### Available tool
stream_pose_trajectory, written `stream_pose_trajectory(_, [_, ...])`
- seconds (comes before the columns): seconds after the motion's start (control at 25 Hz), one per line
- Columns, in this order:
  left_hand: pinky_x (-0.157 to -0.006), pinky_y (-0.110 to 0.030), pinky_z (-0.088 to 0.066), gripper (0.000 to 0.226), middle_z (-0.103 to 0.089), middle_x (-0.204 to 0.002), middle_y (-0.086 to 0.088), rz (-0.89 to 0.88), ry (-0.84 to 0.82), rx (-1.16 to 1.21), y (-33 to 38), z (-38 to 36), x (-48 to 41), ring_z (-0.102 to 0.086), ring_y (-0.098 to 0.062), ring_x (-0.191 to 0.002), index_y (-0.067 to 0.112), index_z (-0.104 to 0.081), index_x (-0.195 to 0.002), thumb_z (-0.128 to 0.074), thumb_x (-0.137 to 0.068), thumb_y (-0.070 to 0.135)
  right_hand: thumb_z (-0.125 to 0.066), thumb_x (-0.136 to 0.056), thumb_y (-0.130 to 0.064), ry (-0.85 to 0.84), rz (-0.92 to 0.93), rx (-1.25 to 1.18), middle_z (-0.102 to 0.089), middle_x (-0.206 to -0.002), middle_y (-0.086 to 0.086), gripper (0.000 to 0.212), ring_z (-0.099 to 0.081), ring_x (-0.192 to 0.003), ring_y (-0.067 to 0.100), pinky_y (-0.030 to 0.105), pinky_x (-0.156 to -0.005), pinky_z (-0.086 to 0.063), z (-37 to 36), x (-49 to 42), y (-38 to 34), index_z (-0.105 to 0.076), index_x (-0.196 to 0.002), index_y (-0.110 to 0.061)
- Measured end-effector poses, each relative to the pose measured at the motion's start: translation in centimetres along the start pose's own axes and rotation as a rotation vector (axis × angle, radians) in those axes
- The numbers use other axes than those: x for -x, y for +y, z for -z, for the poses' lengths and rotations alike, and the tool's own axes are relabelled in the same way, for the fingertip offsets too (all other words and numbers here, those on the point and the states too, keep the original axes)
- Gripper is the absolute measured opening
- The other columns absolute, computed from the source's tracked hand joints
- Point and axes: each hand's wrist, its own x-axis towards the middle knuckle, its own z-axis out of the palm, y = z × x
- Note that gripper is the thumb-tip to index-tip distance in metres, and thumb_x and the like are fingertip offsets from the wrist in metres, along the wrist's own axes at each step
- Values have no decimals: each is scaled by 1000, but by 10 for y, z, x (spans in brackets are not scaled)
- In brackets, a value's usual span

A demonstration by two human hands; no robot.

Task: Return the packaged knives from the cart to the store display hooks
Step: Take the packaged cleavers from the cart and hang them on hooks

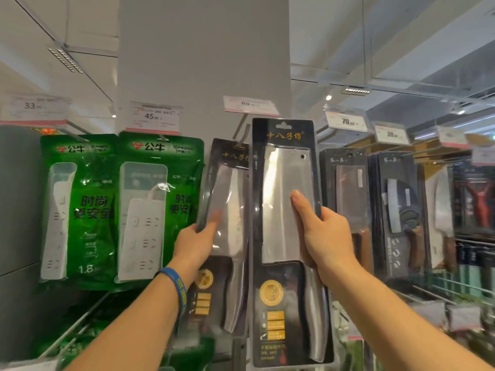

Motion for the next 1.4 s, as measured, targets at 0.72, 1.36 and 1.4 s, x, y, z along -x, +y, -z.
stream_pose_trajectory(0.72, [-109, -38, -36, 67, -35, -152, -6, -896, 294, -318, 124, 11, 24, -39, -23, -137, 23, -27, -151, -58, -95, 40, -57, -65, -93, -37, 21, 152, -49, -60, -17, 71, -50, -61, 9, 35, -62, -46, -1, 3, -15, -39, -67, -24])
stream_pose_trajectory(1.36, [-64, -30, -38, 19, -73, -89, 0, -1206, 292, -683, 228, 19, -11, -53, -18, -73, 26, -75, -104, -63, -95, 38, -57, -66, -91, -87, -6, 143, -64, -61, -14, 71, -59, -59, 10, 42, -63, -53, -24, 26, -9, -55, -65, -21])
stream_pose_trajectory(1.4, [-64, -30, -39, 21, -72, -87, 1, -1188, 276, -665, 229, 20, -12, -52, -16, -73, 26, -75, -104, -63, -94, 40, -59, -67, -90, -72, 10, 148, -62, -57, -13, 71, -56, -54, 9, 38, -60, -50, -23, 25, -11, -52, -63, -20])
